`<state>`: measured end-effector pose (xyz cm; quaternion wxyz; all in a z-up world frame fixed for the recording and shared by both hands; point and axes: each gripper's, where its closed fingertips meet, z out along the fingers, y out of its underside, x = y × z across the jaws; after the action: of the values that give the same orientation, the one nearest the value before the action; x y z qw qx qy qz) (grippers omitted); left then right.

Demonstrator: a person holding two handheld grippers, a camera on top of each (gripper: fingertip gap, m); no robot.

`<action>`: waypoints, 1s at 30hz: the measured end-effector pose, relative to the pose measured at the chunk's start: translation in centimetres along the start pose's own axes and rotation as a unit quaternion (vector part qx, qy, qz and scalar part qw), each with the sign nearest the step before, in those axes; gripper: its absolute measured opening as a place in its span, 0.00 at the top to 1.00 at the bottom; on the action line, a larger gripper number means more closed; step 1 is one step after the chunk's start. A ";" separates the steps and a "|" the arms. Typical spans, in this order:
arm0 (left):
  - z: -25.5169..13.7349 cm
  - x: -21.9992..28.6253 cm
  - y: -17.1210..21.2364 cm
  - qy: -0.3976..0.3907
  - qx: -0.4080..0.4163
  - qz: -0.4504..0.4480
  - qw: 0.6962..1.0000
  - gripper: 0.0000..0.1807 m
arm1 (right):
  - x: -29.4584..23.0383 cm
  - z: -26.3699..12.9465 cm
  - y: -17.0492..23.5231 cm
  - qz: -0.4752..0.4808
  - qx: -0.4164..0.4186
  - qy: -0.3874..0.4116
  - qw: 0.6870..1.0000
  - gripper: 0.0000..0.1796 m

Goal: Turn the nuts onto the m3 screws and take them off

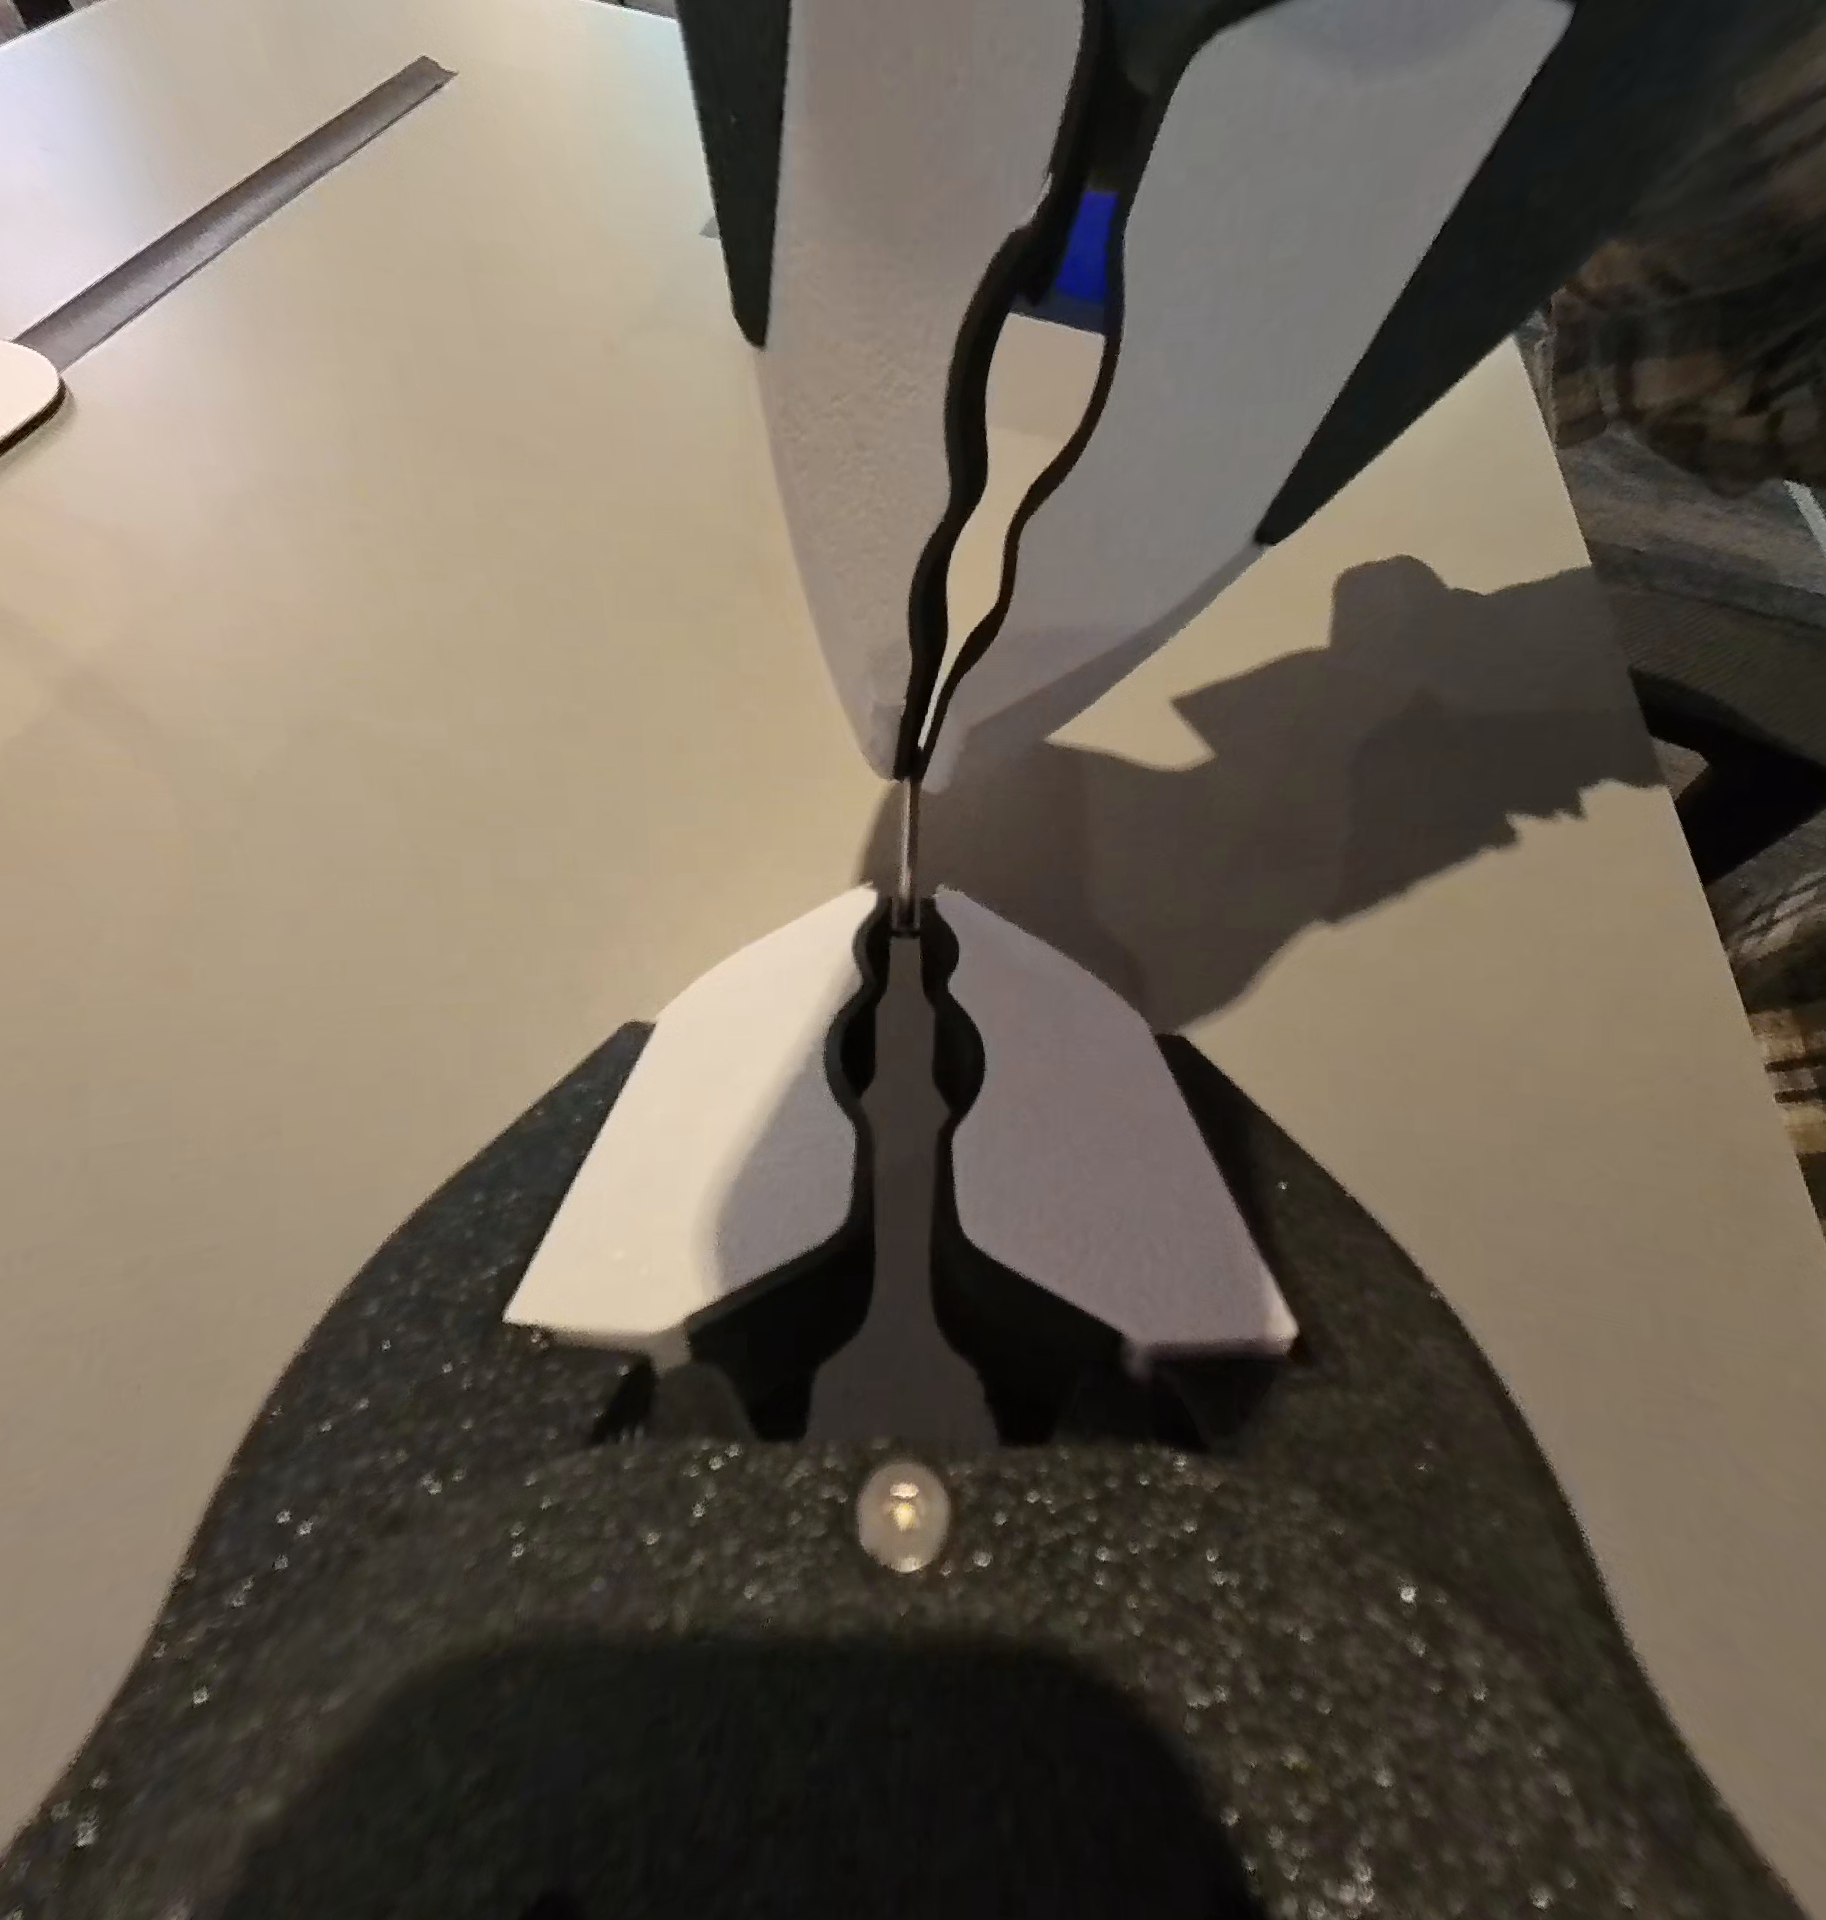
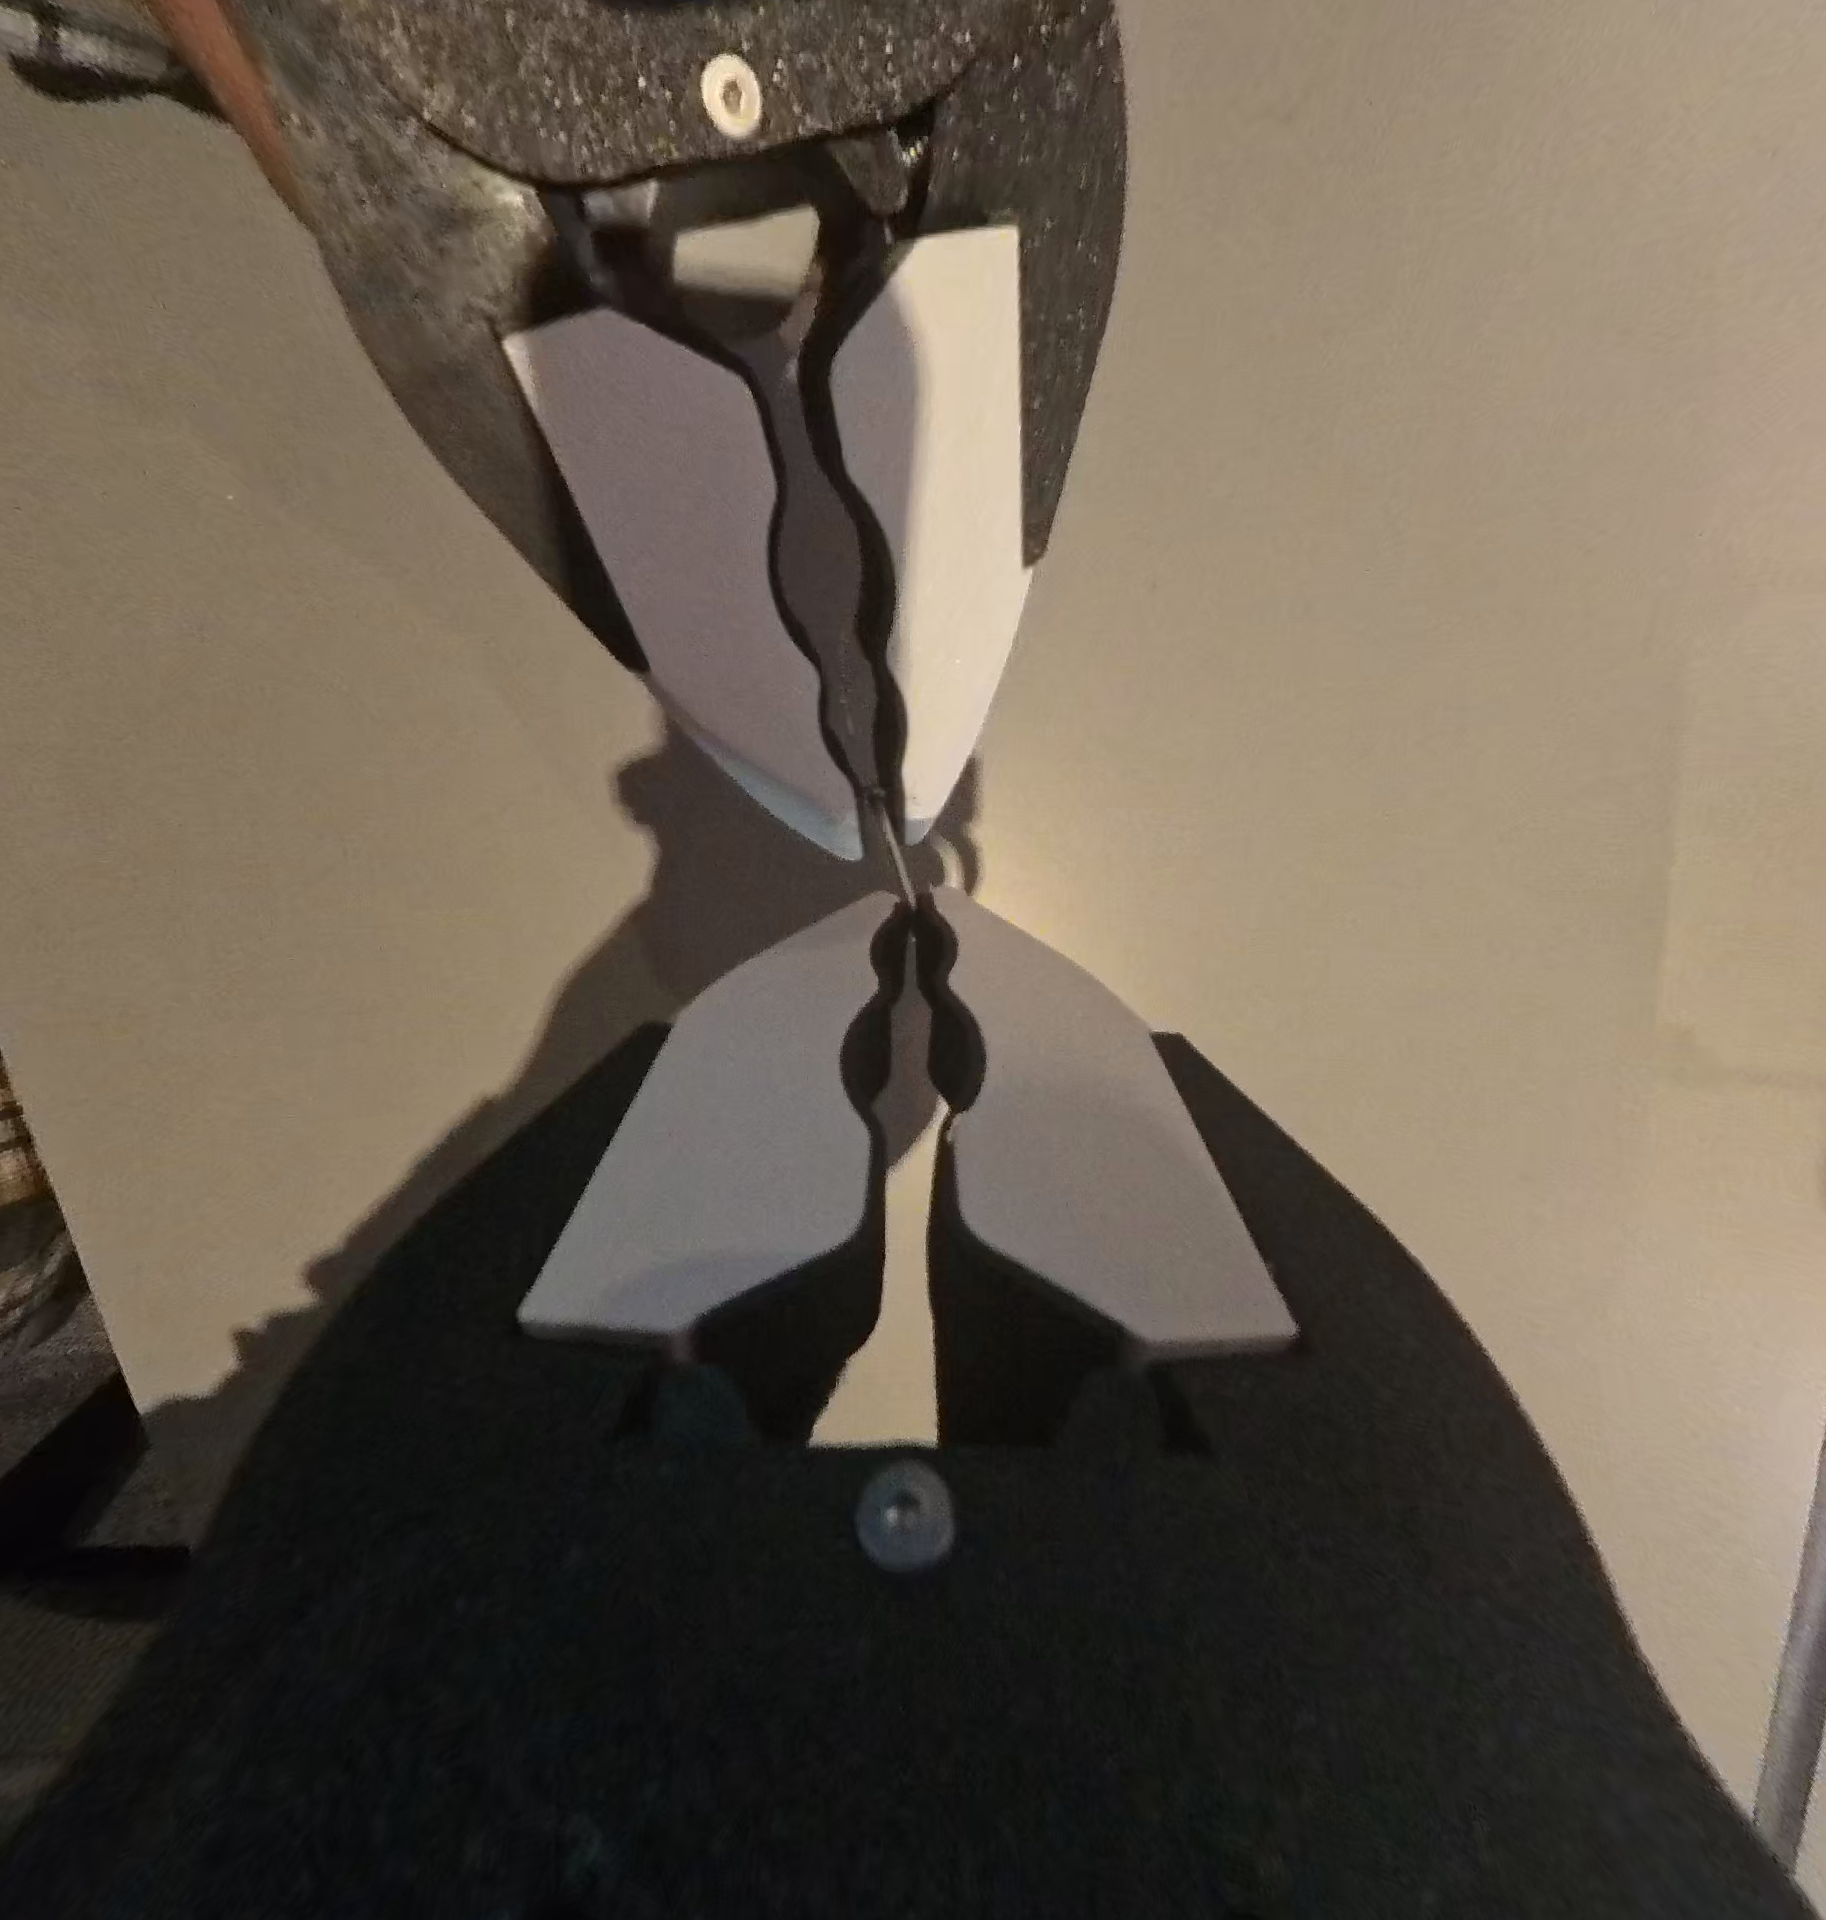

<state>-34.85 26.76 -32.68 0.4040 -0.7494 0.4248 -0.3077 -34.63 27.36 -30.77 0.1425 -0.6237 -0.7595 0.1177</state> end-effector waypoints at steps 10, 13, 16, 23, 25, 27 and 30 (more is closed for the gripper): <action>-0.1 0.3 -0.3 0.012 0.017 -0.011 1.000 0.98 | 0.1 -0.5 -0.6 0.000 0.020 0.000 1.000 1.00; -0.4 0.2 -0.7 0.013 0.035 -0.018 0.999 0.98 | 0.1 -1.0 -1.0 0.004 0.046 -0.003 0.999 0.99; -0.9 0.0 -1.4 0.015 0.059 -0.031 0.998 0.98 | 0.5 -1.9 -1.5 0.015 0.092 0.001 0.996 0.95; -2.7 -0.3 -3.7 0.041 0.166 -0.086 0.981 0.98 | 2.2 -7.7 -3.3 0.171 0.466 -0.045 0.867 0.88; -3.0 -0.1 -4.4 0.054 0.198 -0.097 0.974 0.98 | 2.5 -8.5 -2.9 0.212 0.562 -0.080 0.795 0.87; -3.3 0.1 -5.0 0.058 0.222 -0.101 0.968 0.98 | 2.5 -8.0 -2.7 0.239 0.607 -0.104 0.751 0.85; -3.7 0.3 -5.6 0.063 0.244 -0.105 0.962 0.98 | 1.6 -7.3 -3.4 0.237 0.634 -0.141 0.722 0.85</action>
<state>-35.52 27.02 -26.07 0.5124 -0.6480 0.2802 -0.4890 -35.41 28.31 -22.64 0.3639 -0.5234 -0.3461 0.6884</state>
